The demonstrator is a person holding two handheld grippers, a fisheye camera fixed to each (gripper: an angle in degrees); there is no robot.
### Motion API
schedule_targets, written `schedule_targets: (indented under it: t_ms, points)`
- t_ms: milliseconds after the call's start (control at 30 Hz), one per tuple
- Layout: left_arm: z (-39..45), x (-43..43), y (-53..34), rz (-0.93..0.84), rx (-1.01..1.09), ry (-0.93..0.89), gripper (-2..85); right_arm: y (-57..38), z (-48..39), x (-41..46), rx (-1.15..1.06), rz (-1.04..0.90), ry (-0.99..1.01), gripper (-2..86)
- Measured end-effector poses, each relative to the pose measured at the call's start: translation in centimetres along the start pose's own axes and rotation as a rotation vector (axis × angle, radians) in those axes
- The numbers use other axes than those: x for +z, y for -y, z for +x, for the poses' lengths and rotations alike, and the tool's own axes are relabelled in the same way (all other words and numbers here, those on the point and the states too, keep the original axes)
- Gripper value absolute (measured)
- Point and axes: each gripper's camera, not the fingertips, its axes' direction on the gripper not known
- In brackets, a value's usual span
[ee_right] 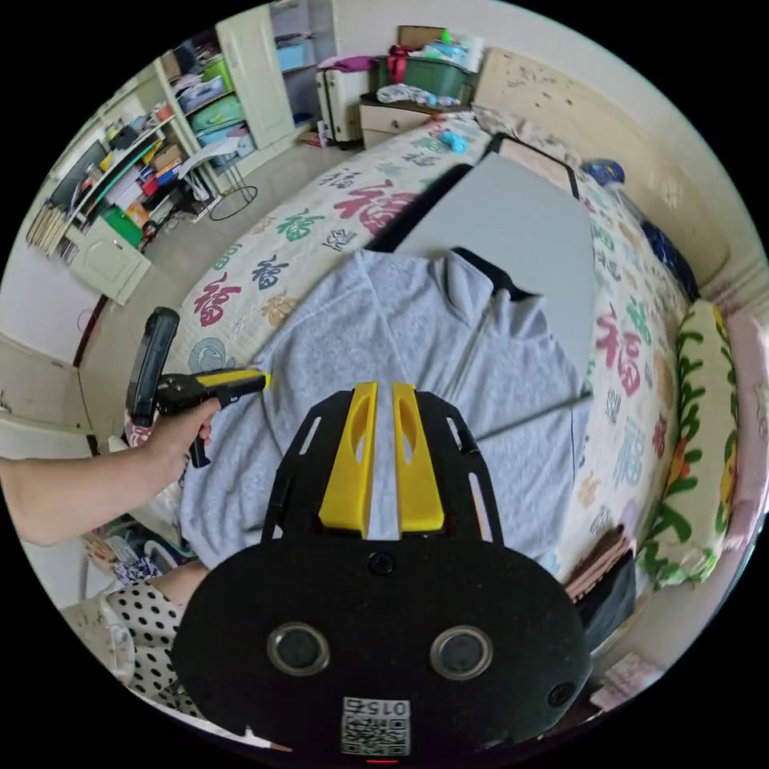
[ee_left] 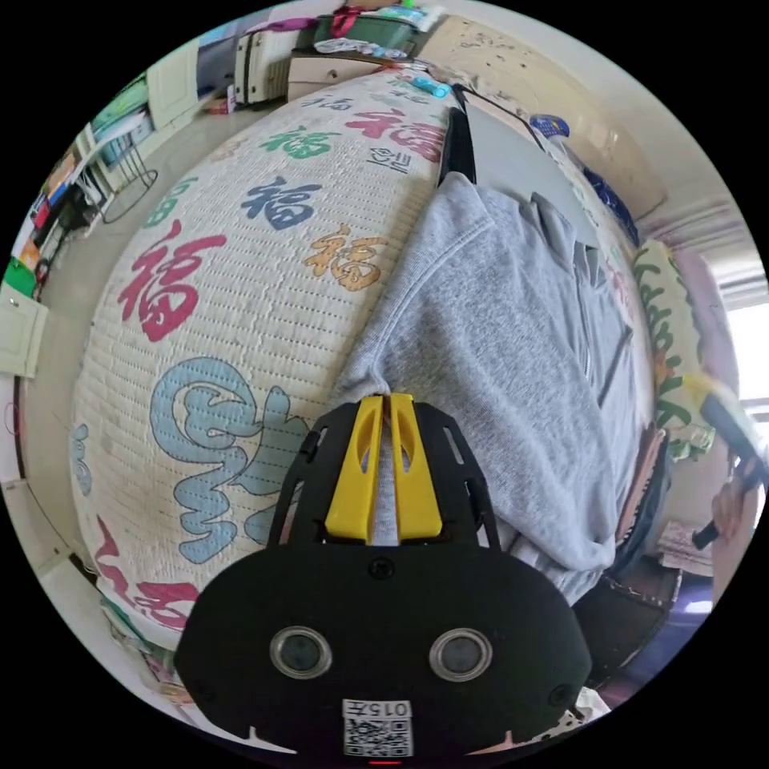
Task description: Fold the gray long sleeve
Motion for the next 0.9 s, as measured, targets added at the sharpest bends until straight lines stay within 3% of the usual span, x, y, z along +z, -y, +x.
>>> schedule_targets:
  t_ms: [133,367,467,700,900]
  points:
    - [-0.4,-1.2,-0.1,0.044,0.017,0.018,0.4,6.3,-2.4,3.9,-0.022,-0.076,0.142,6.8]
    - [-10.1,-3.2,-1.3,0.126,-0.337,-0.434,6.9,13.0,-2.6,8.6,0.120,-0.217,0.204,11.8]
    - [-11.9,-3.1,-1.2,0.144,-0.417,-0.511,5.9,14.0,-4.0,9.1,0.078,-0.263,0.203,11.1]
    - [-13.4,-5.7,0.3,0.217,-0.497,-0.548,0.2,16.0,-8.1,7.3,-0.056,-0.272,0.103,0.8]
    - [-11.7,-7.8,5.3,0.188,-0.414,-0.330,1.4,17.2,-10.7,6.5,-0.109,-0.291,0.066,2.7]
